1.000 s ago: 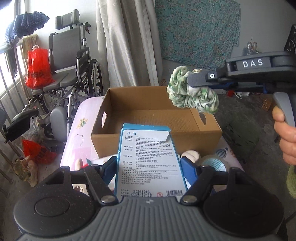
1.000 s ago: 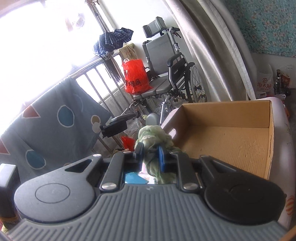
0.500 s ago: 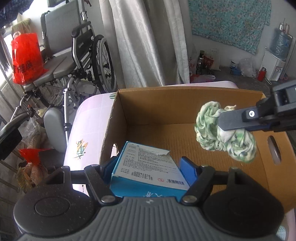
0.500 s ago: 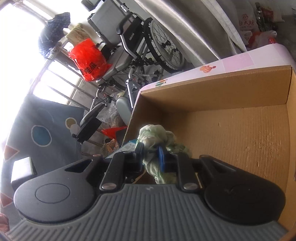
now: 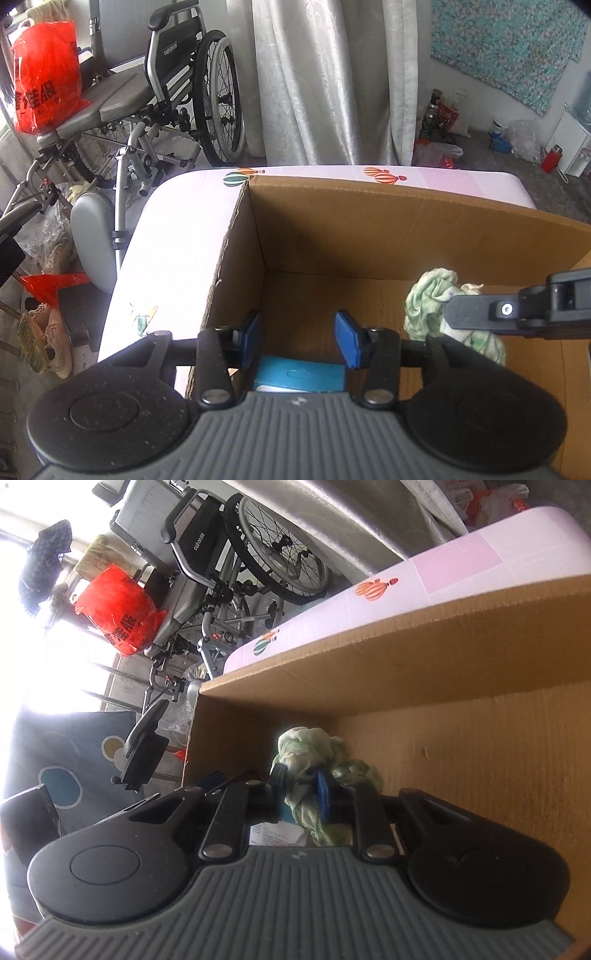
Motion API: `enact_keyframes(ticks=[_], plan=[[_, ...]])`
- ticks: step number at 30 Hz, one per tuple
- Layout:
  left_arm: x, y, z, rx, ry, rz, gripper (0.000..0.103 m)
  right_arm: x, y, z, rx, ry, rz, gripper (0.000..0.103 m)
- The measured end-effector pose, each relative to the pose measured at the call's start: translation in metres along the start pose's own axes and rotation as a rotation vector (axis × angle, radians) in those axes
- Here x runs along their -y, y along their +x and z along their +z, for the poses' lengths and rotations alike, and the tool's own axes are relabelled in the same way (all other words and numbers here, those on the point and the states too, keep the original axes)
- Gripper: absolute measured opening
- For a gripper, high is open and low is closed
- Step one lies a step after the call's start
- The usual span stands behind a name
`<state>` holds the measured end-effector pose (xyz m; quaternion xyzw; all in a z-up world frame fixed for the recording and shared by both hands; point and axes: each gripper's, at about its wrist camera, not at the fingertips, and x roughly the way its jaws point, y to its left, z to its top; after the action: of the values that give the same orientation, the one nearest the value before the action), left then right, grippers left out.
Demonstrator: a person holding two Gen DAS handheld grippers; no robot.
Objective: Organize soft objects
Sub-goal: 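Lift the scrunchie with the right tool while the left tool carries the medicine box into the cardboard box, then lower and release the scrunchie in the cardboard box while the left tool sets down the medicine box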
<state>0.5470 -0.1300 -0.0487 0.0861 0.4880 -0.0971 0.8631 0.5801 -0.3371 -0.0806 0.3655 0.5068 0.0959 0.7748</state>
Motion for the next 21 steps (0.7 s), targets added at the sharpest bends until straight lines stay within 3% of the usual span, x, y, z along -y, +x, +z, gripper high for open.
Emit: enact_keyframes(ticks=[4,11,13,17,21], plan=[[-0.004,-0.005,-0.003,-0.002,0.002,-0.002,0.066,0.003,0.015,-0.008,-0.042,0.026,-0.005,0.020],[-0.023,-0.040,-0.020,0.032,-0.054,-0.071,0.076,-0.007,0.035,-0.005,0.010,0.014,0.031,0.034],[-0.032,-0.055,-0.024,0.064,-0.075,-0.084,0.079,-0.009,0.036,-0.002,0.020,0.018,0.064,0.044],[-0.046,-0.086,-0.032,0.132,-0.107,-0.109,0.082,-0.015,0.027,-0.002,0.030,0.000,0.081,0.044],[-0.064,-0.115,-0.042,0.188,-0.131,-0.126,0.086,-0.019,0.024,-0.010,-0.043,-0.039,-0.061,0.043]])
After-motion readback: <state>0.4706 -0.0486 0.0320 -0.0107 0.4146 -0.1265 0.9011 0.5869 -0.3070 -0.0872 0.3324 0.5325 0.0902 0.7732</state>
